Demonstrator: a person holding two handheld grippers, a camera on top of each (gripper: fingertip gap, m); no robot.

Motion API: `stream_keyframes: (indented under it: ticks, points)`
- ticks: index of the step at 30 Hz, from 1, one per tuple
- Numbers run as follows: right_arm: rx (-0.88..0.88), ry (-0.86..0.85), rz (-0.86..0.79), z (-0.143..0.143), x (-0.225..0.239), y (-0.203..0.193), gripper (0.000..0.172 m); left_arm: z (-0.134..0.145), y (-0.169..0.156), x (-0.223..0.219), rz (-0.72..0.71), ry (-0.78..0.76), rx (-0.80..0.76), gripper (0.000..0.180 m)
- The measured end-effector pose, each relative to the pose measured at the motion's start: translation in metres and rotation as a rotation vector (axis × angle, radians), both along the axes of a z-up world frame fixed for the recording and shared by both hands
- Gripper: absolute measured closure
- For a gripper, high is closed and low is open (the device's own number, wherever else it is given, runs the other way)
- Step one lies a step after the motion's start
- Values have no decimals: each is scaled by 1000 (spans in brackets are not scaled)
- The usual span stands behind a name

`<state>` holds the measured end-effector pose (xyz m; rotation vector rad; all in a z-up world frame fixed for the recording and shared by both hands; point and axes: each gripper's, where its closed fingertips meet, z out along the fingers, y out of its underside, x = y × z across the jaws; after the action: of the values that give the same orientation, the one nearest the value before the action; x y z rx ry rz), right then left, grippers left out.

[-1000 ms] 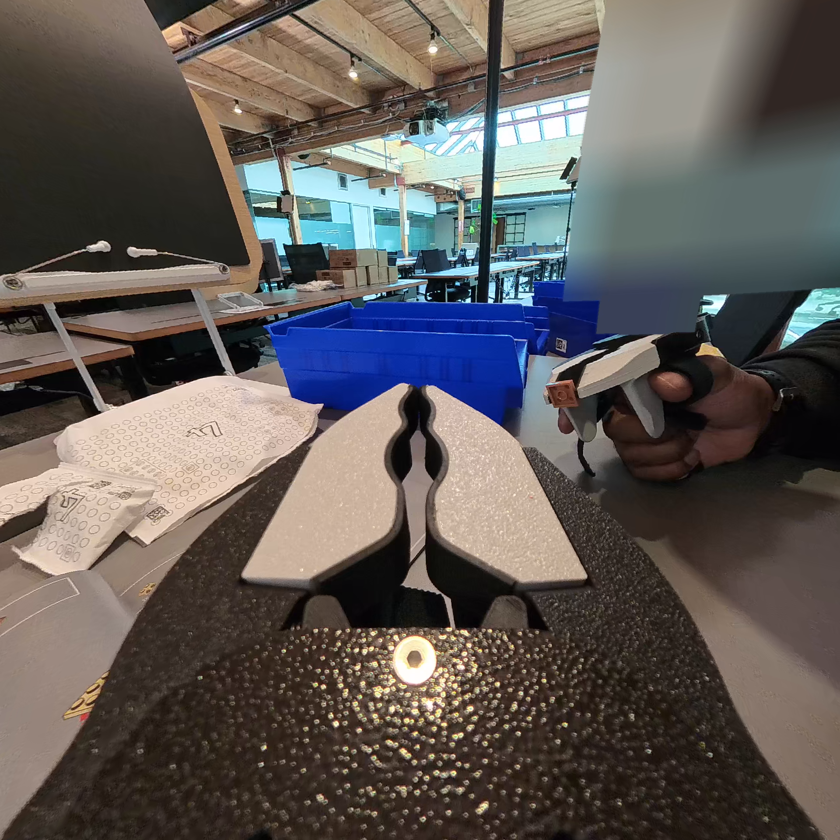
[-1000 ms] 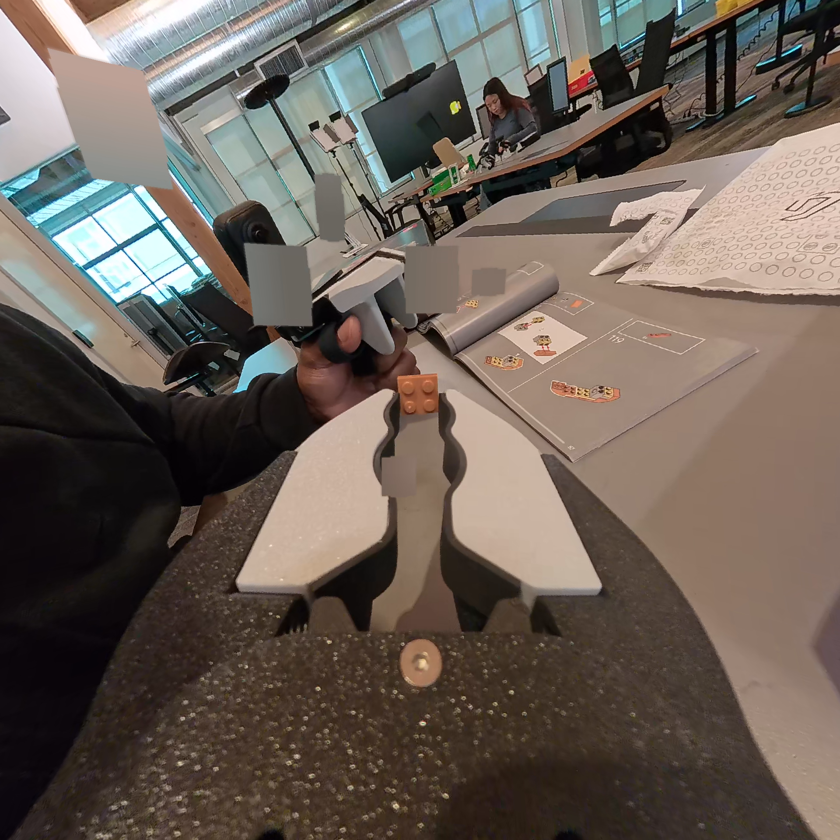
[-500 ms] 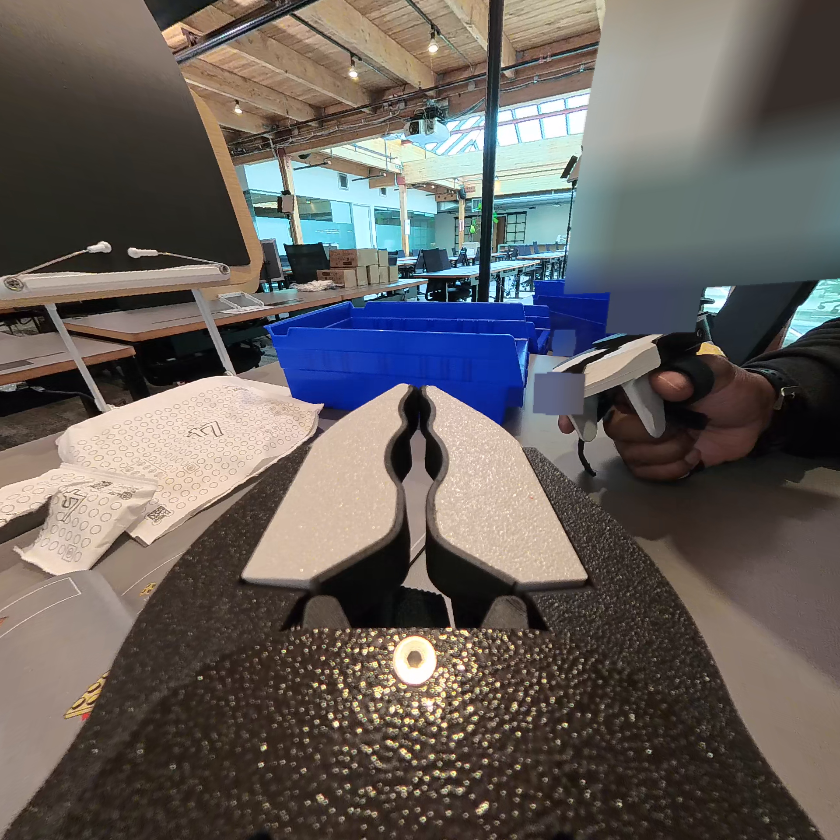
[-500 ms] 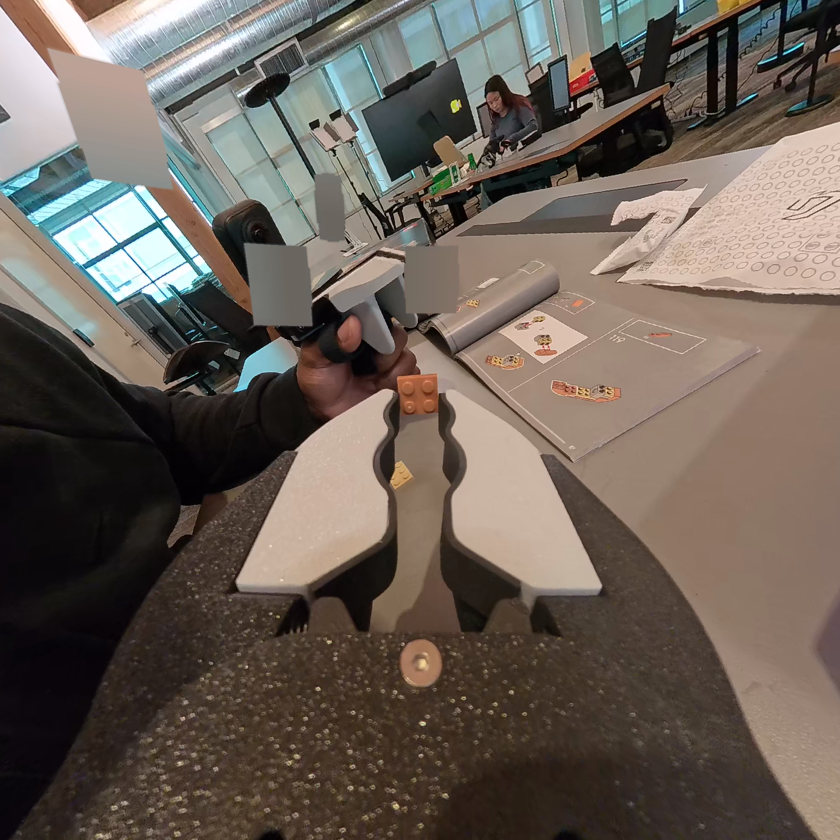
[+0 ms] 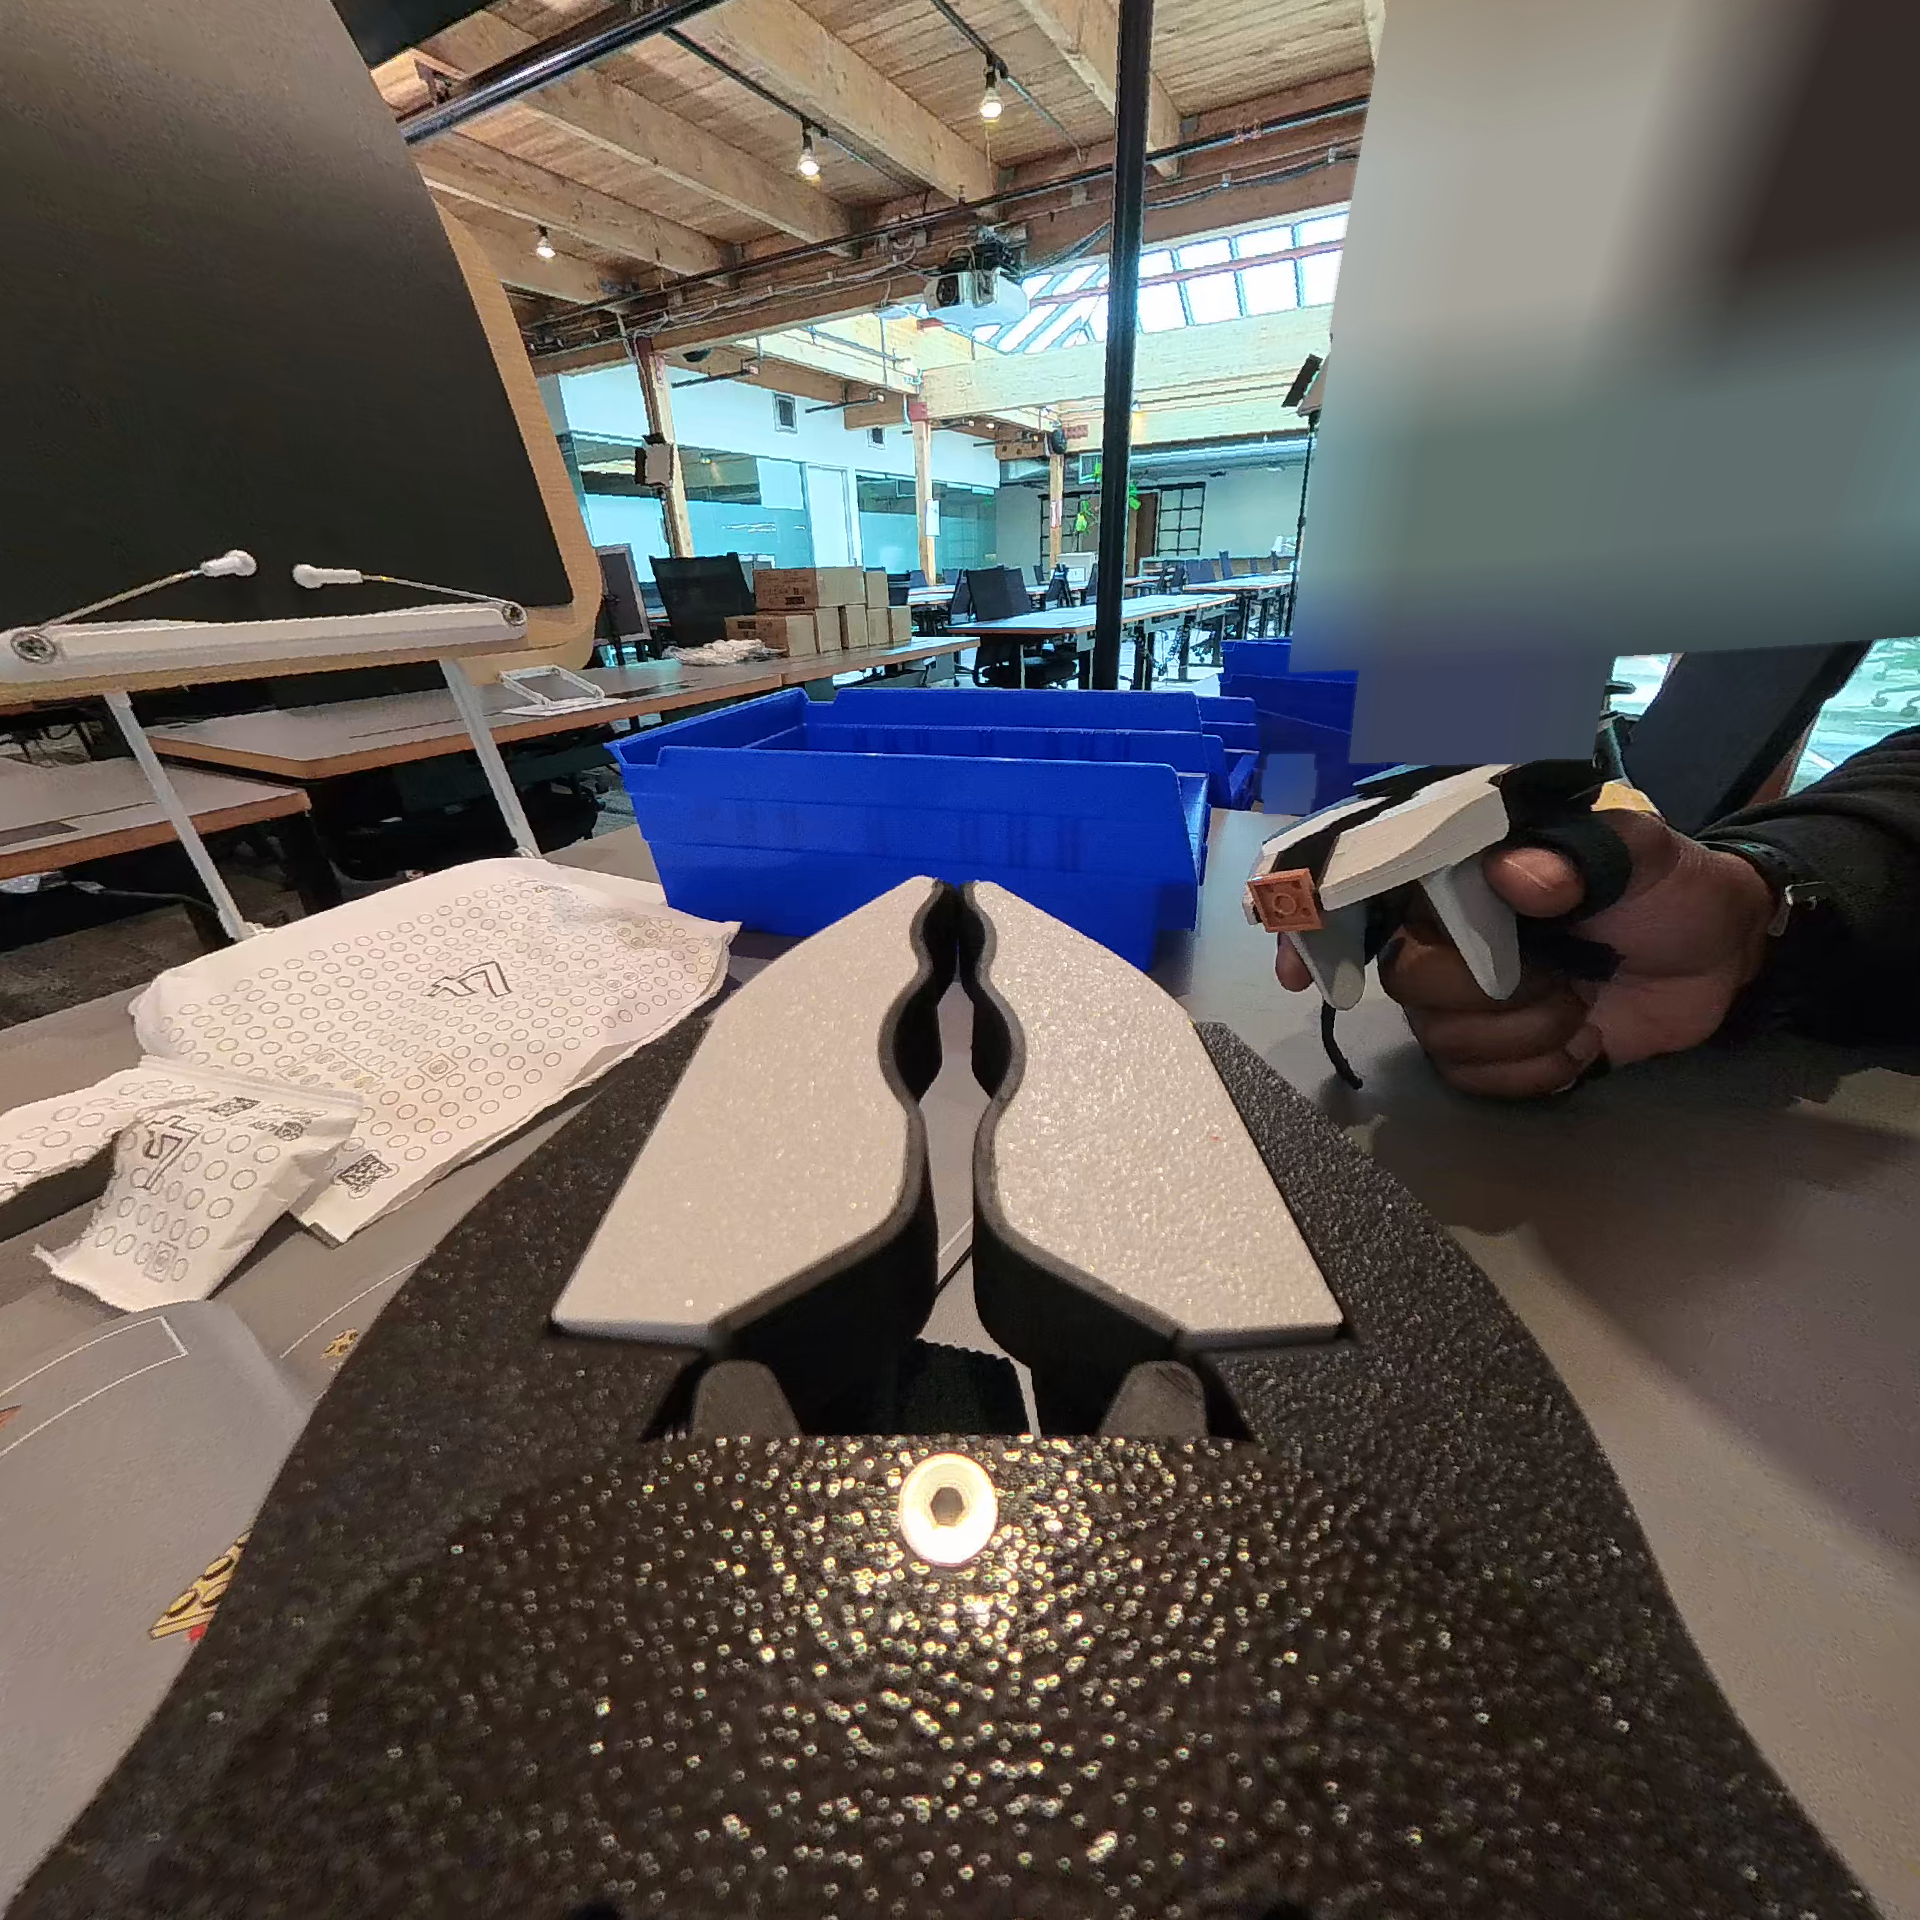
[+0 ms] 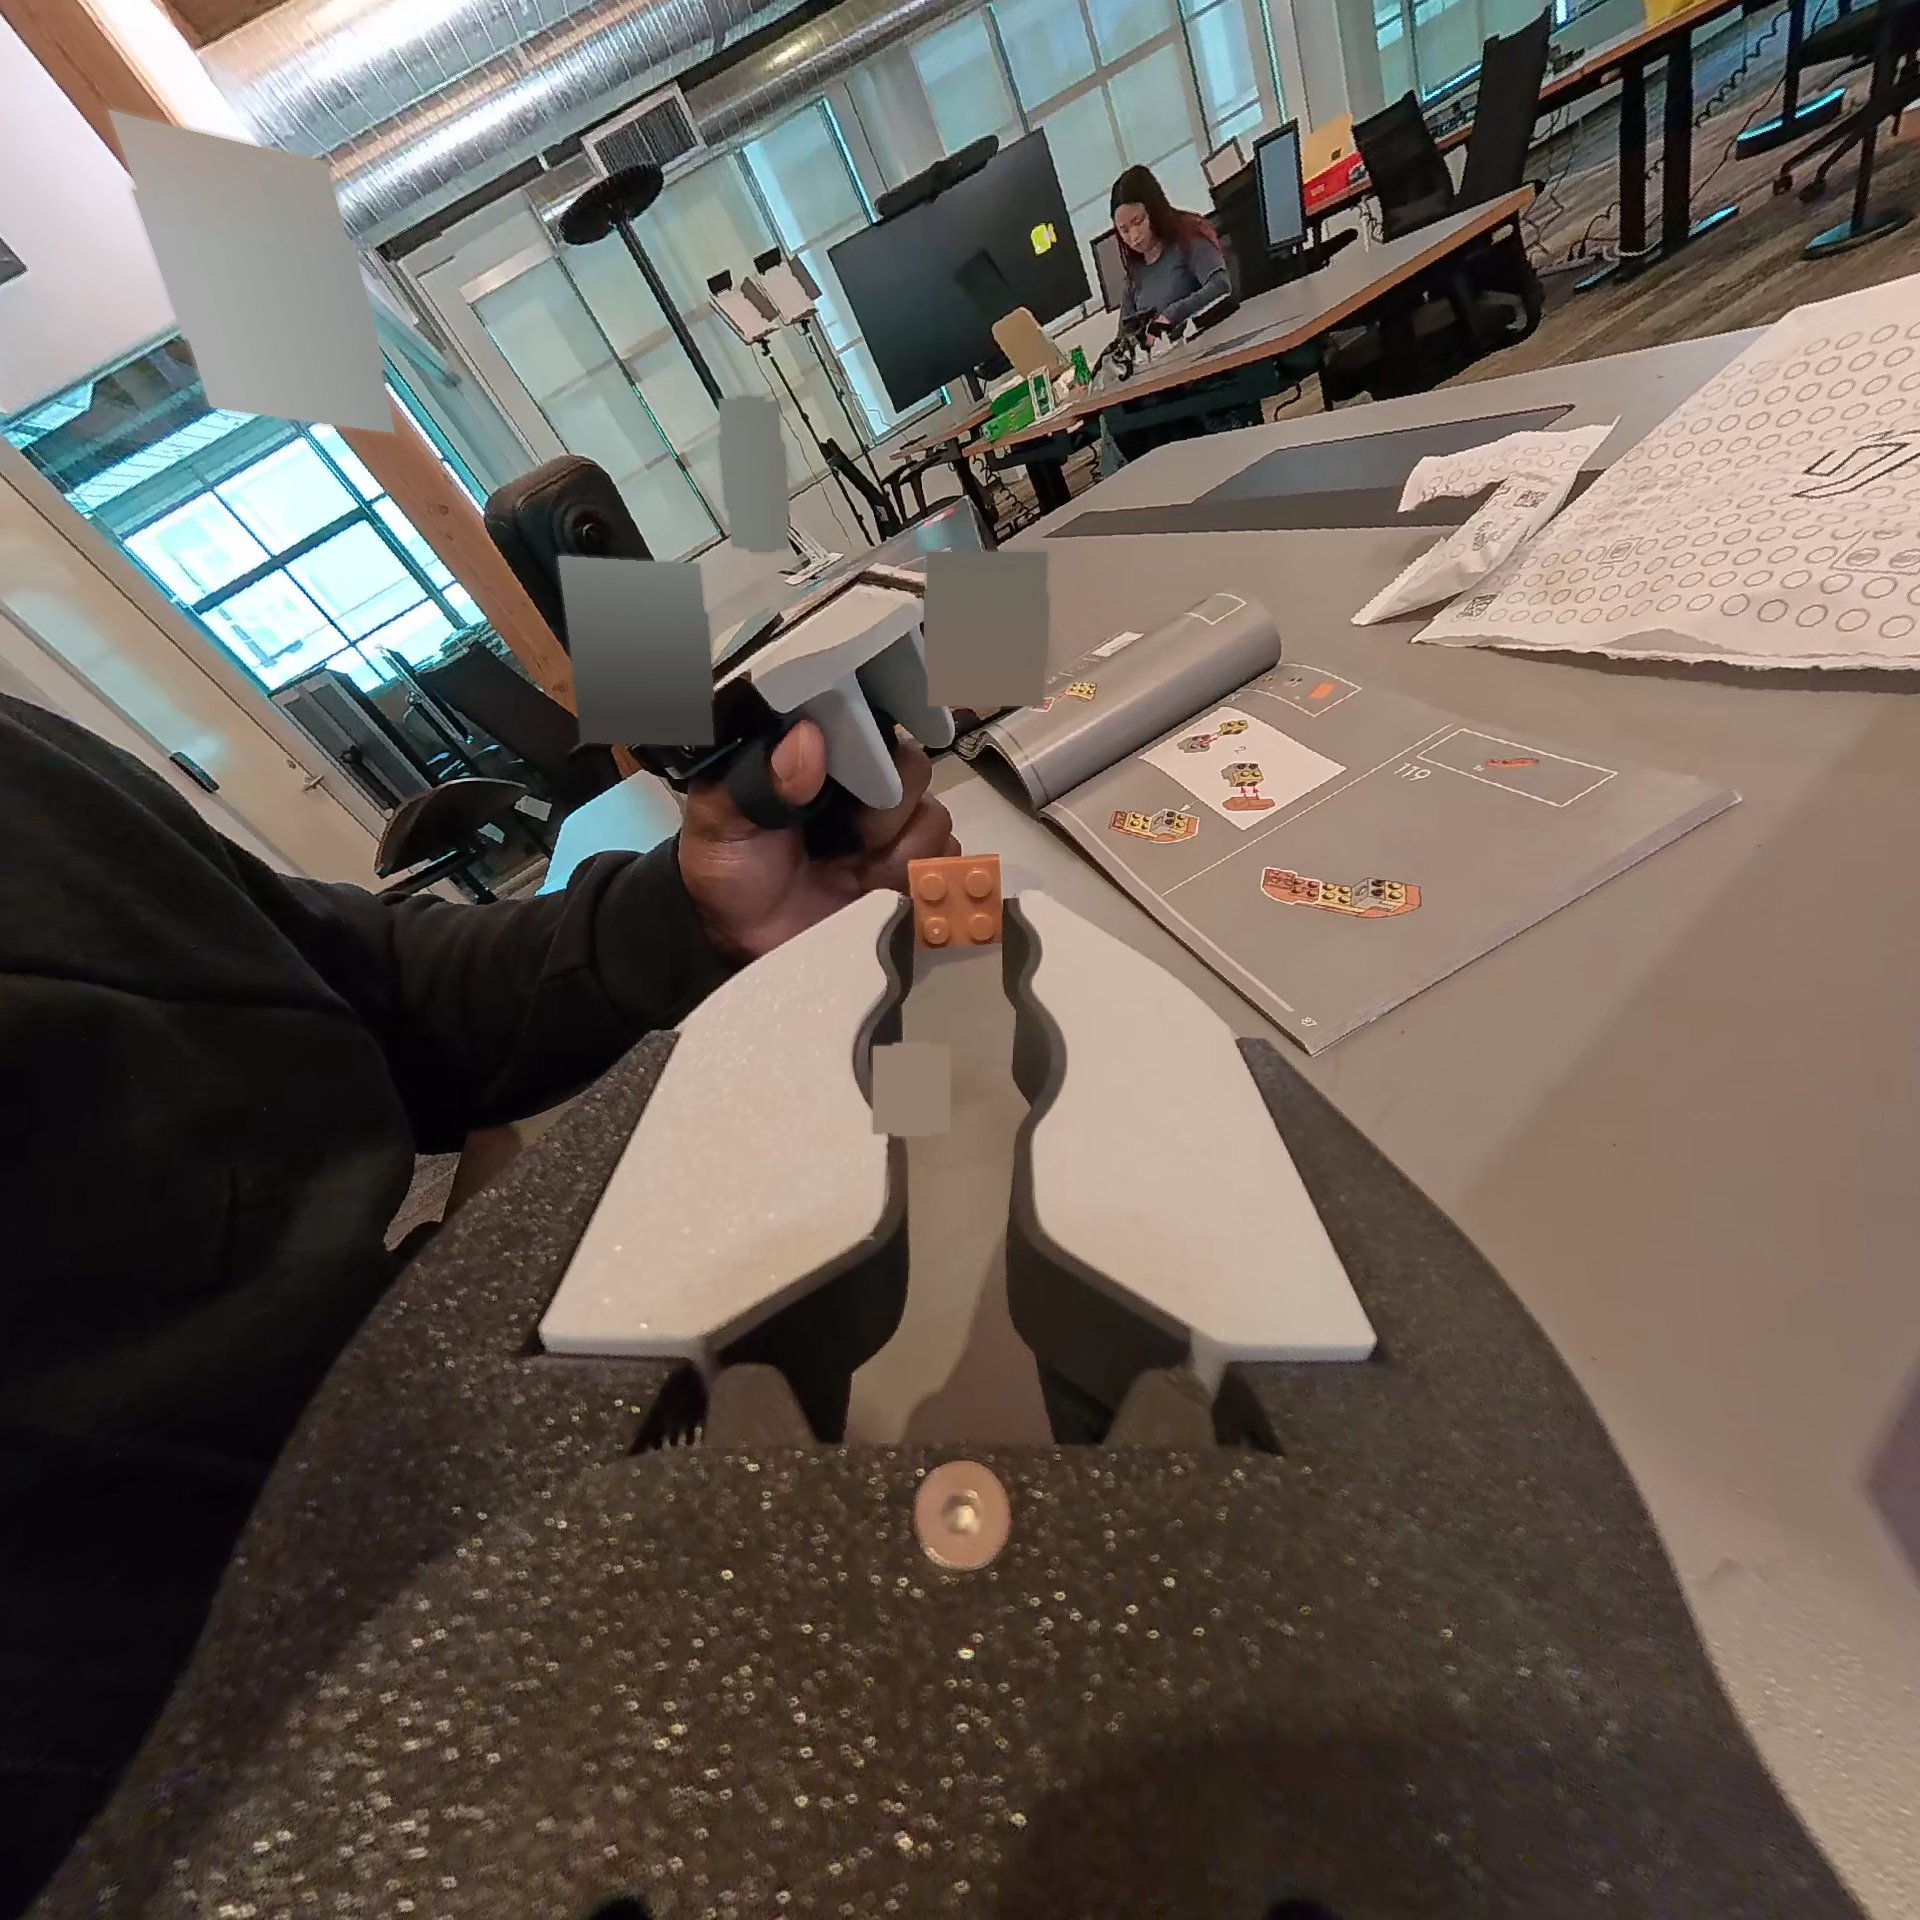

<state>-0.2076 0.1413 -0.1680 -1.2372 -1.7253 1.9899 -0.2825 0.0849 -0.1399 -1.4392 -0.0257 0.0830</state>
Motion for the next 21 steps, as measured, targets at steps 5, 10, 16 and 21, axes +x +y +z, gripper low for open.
stream_keyframes:
  ticks: [5, 10, 16, 21]
  points:
    - [-1, 0, 0, 0, 0, 0, 156, 0, 0, 0, 1, 1, 0, 180]
    - [1, 2, -2, 0, 0, 0, 156, 0, 0, 0, 1, 1, 0, 180]
    - [34, 3, -20, 1, 0, 0, 156, 0, 0, 0, 2, 1, -2, 180]
    - [4, -59, -48, 36, 12, 9, 156, -1, 1, 2, 7, 22, -13, 180]
